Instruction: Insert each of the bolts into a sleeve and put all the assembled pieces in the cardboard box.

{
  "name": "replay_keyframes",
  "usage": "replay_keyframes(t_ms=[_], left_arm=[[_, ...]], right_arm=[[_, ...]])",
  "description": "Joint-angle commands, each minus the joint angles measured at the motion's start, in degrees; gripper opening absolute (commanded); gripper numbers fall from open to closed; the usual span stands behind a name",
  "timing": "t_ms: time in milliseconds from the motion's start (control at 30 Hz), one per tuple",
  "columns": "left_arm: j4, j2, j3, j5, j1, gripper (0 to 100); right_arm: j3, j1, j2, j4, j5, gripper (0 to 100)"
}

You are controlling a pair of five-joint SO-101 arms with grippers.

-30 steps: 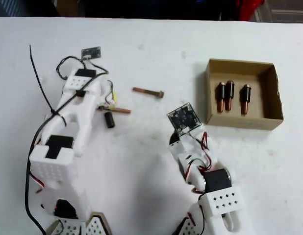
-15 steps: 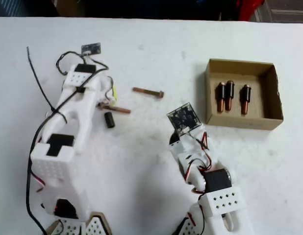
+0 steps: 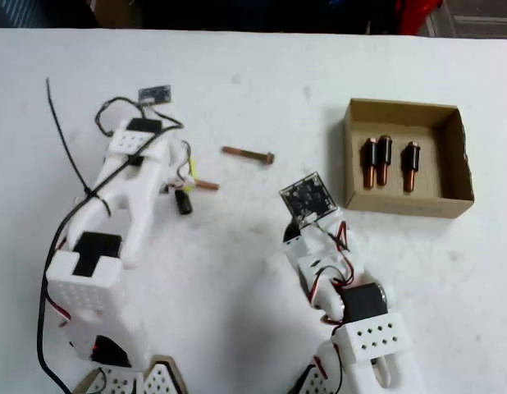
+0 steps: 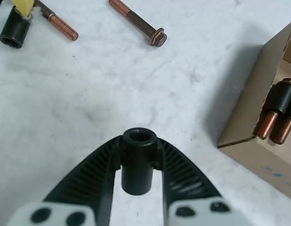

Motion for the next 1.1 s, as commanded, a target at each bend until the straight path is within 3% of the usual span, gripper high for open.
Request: replay_keyframes(t_ms=[0, 367, 1067], left_arm=[[-4.13, -3.47, 0.26, 0.44, 1.8, 15], [-8.88, 3.21, -0.97, 0.44, 0.92, 15], [-1.14, 6.73, -4.75, 0.53, 0.84, 15]], right_arm=[[-0.62, 0.4, -1.19, -1.19, 0.53, 1.7], [-0.53, 0.4, -1.19, -1.1, 0.53, 1.7], [-0.53, 0.4, -1.19, -1.1, 0.53, 1.7]])
